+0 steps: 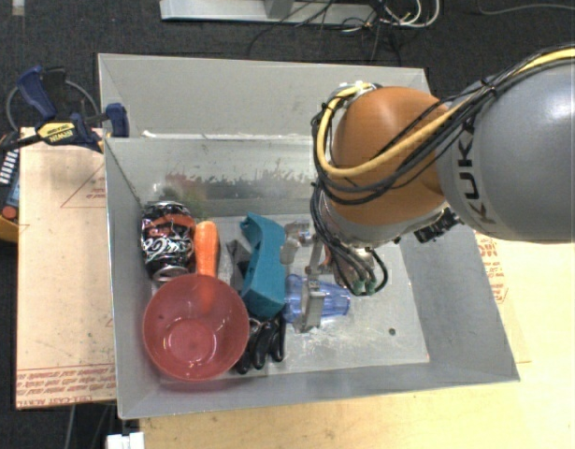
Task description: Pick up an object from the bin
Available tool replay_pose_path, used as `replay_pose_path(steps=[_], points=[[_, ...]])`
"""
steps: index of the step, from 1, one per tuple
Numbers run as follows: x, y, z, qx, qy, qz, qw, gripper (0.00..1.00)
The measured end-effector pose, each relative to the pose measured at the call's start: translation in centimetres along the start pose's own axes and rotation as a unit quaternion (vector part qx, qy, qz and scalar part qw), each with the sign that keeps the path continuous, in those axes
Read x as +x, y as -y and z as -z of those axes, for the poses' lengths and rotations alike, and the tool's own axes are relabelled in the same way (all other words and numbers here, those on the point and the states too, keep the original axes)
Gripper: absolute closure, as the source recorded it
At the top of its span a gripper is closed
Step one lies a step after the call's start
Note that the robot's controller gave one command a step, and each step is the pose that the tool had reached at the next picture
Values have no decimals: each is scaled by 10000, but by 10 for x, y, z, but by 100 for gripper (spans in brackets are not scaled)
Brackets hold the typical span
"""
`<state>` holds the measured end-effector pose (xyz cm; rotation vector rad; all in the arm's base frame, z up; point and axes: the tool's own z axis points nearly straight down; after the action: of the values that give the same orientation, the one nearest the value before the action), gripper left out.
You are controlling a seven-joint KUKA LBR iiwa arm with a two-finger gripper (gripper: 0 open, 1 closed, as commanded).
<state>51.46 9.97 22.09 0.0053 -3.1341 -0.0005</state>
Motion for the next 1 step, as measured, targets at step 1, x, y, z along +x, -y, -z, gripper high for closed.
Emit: replay_pose_path(steps=[1], points=[[-2, 1, 4, -4, 39, -19, 10000, 0]])
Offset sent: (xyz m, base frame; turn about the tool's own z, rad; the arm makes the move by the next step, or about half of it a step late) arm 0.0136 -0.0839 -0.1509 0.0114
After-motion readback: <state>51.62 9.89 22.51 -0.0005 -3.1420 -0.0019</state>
